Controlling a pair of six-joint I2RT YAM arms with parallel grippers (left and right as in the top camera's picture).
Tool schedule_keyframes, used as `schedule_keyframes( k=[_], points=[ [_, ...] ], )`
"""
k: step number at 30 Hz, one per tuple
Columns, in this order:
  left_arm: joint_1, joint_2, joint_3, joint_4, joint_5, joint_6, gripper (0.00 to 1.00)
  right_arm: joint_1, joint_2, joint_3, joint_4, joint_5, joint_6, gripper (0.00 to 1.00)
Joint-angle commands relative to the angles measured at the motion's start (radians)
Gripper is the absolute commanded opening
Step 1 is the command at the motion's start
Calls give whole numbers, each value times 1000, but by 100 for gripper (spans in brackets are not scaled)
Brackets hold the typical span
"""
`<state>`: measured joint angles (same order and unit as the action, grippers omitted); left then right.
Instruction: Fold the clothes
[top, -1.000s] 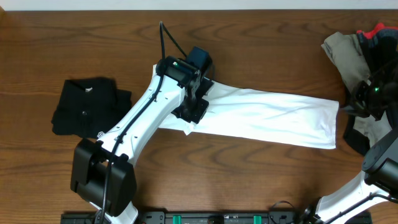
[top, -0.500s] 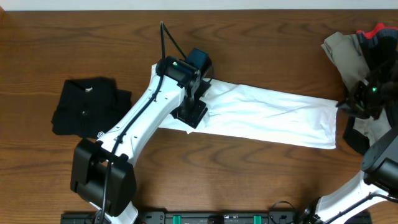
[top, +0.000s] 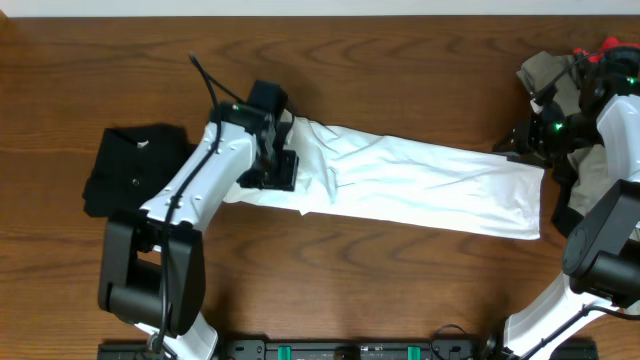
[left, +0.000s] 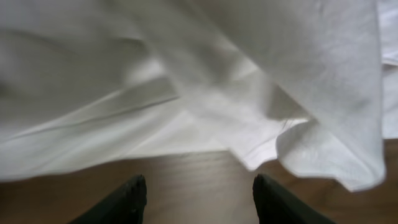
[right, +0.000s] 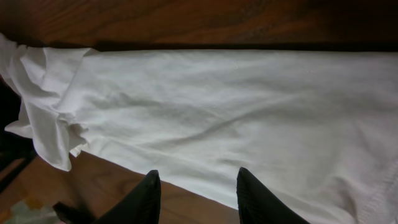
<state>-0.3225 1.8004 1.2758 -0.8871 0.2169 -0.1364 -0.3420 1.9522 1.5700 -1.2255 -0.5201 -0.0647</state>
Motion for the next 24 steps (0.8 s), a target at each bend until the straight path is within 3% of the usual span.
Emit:
schedule_keyframes(
  k=[1,12,24],
  points=[
    [-5,10,-57,62,65,-46,58,10,-7,10,-2,-4,-21,39],
    [-10,13,-99,244,63,-57,58,11,-7,5,-24,-3,-19,38],
    [-28,113,-100,335,63,-89,41,11,-7,5,-41,-3,-19,38]
  ],
)
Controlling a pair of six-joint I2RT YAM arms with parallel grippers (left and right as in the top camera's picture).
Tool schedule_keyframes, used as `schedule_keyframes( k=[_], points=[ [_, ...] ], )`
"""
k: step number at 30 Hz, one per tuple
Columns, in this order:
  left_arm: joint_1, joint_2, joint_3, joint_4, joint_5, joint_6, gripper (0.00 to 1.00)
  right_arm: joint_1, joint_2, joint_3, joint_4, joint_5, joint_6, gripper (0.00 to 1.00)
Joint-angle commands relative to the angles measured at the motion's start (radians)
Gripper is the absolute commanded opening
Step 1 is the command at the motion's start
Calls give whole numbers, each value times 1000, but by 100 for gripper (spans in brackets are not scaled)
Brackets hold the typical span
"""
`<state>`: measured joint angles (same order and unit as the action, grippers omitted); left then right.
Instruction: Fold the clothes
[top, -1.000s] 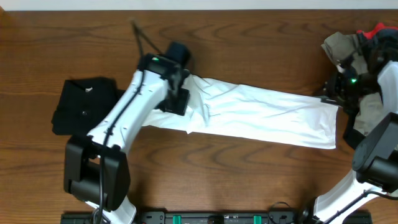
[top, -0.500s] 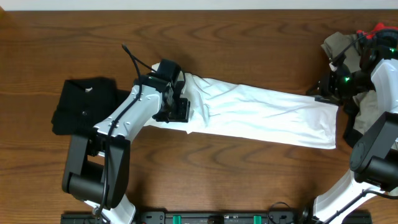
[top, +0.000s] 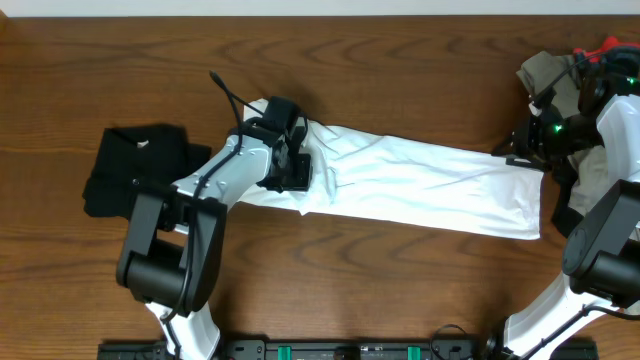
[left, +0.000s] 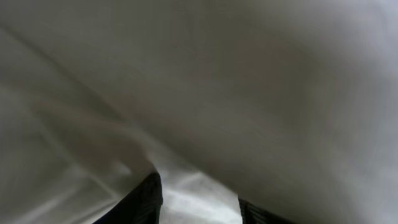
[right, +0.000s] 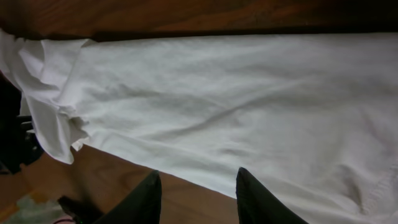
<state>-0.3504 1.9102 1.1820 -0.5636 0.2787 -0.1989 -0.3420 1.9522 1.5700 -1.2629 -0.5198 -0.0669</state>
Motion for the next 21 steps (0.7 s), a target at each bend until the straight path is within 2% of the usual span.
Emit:
schedule_keyframes(
  k=[1,3,4,7,14,21],
  points=[
    [0,3,-6,21,1,-36,41,10,-7,5,-4,-4,-17,38],
    [0,3,-6,33,1,-51,41,11,-7,5,-4,-4,-17,38],
    [0,3,-6,38,1,-51,36,11,-7,5,-4,-4,-16,38],
    [0,3,-6,30,1,-51,8,11,-7,5,-6,-4,-17,38],
    [2,-48,13,-45,-37,-50,6,11,-7,5,-7,-4,-17,38],
    [17,-137,31,-201,-289,-50,6,11,-7,5,-9,-3,-17,38]
  ],
)
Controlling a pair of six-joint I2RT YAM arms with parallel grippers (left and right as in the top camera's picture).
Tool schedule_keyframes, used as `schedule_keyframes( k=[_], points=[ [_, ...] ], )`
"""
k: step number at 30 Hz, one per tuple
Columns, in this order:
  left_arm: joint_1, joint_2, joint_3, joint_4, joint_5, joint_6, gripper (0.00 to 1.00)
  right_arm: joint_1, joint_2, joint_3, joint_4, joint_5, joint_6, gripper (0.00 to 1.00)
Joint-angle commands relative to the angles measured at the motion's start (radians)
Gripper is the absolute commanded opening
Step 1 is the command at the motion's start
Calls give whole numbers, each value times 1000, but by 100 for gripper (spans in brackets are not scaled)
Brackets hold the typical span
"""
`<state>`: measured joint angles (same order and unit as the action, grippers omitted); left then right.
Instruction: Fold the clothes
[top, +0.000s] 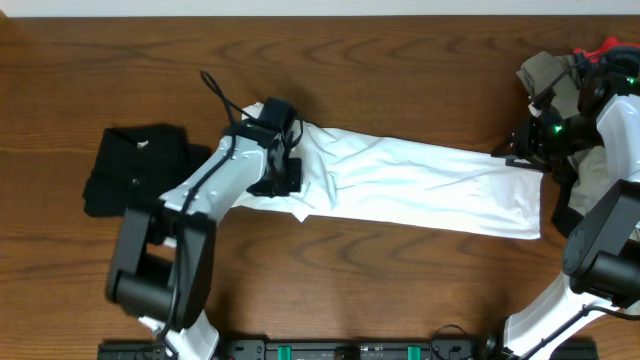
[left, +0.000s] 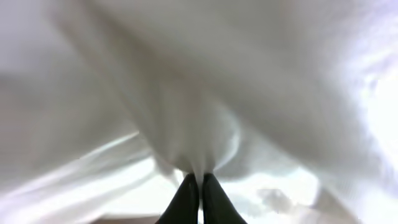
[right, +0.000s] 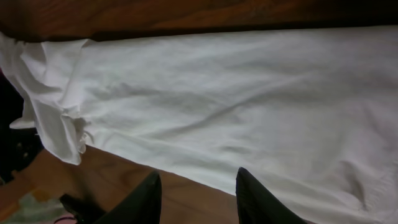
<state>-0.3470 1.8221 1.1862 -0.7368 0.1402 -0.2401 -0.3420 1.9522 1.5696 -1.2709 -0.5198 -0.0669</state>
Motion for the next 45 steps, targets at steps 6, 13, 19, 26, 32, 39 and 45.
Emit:
schedule_keyframes(
  k=[6,13,19,26,32,39,45],
  points=[
    [51,-57,26,-68,-205,-6,6,10,-7,5,0,-2,-17,38],
    [128,-59,29,-78,-214,-6,7,10,-7,5,0,1,-17,38],
    [163,-76,43,-89,-166,-5,12,11,-7,4,2,35,-16,40],
    [163,-79,43,-90,-72,-5,55,38,-7,-34,15,113,51,45],
    [160,-78,43,-62,-69,8,55,48,-7,-116,101,176,146,53],
    [173,-77,43,8,-162,90,6,47,-7,-198,161,176,167,53],
    [205,-78,43,52,-290,90,6,47,-7,-205,160,176,167,52]
  ],
)
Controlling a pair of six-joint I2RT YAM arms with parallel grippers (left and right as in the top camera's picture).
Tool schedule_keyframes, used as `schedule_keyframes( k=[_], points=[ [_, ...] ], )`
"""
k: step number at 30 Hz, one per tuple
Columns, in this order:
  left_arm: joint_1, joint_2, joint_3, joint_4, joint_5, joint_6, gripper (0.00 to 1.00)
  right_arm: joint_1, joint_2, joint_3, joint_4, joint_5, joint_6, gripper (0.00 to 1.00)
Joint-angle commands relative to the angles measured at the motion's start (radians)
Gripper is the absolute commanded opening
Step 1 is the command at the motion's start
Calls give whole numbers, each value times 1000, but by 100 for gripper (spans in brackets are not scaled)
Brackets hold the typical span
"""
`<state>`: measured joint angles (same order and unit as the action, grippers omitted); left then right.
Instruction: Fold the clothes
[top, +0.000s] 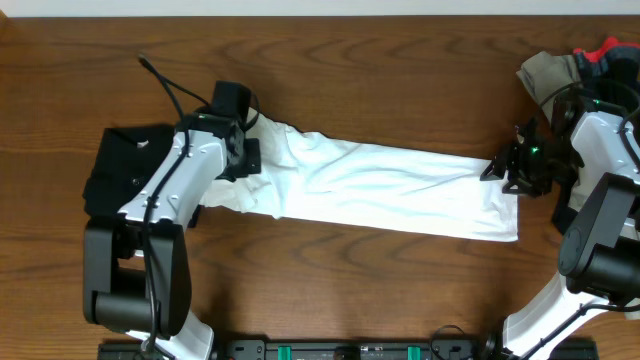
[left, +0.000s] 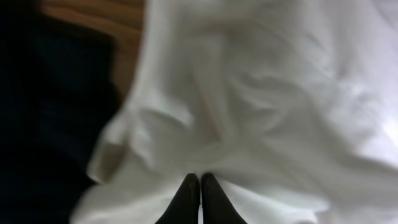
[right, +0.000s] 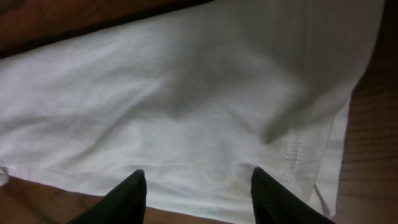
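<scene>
A long white garment (top: 380, 190) lies stretched across the table. Its bunched left end reaches the black folded garment (top: 125, 170). My left gripper (top: 248, 160) is shut on a fold of that left end; in the left wrist view the closed fingertips (left: 200, 186) pinch the white cloth (left: 261, 93), with the black garment (left: 43, 124) beside it. My right gripper (top: 497, 170) hangs open over the garment's right end. In the right wrist view it (right: 199, 186) is spread wide above the white cloth (right: 186, 106), near the stitched hem (right: 295, 146).
A pile of loose clothes (top: 560, 70), grey with a red piece, sits at the far right corner behind the right arm. Bare wooden table (top: 400, 80) lies beyond and in front of the white garment.
The left gripper, still shut on the cloth, has moved left toward the black garment, and the whole white garment has shifted left with it. The right gripper now stands lower over the hem, opened wider.
At first the left gripper was open over the garment's crumpled left end, then pressed close against the cloth. It then stood shut on a fold. Now the garment sits further left and straighter, while the right gripper has stayed open at the right end.
</scene>
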<state>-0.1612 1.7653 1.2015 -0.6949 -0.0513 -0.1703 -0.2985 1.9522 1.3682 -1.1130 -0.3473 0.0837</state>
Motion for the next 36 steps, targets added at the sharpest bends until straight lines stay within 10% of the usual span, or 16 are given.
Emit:
schedule_keyframes(
  k=[1,4,12,20,27,36],
  points=[
    [24,-21,28,18,-111,20,6,3,-7,-3,2,3,16,52],
    [35,-21,28,23,-135,20,8,3,-7,-3,2,4,16,53],
    [40,-22,28,-19,-158,20,54,3,-7,-3,-3,4,16,59],
    [40,-115,28,-31,-42,21,54,0,-7,-9,11,79,-16,67],
    [40,-294,28,-56,-42,54,79,-106,-4,-9,31,107,-44,84],
    [40,-403,28,-78,-37,53,82,-152,69,-73,61,-22,-119,83]
  ],
)
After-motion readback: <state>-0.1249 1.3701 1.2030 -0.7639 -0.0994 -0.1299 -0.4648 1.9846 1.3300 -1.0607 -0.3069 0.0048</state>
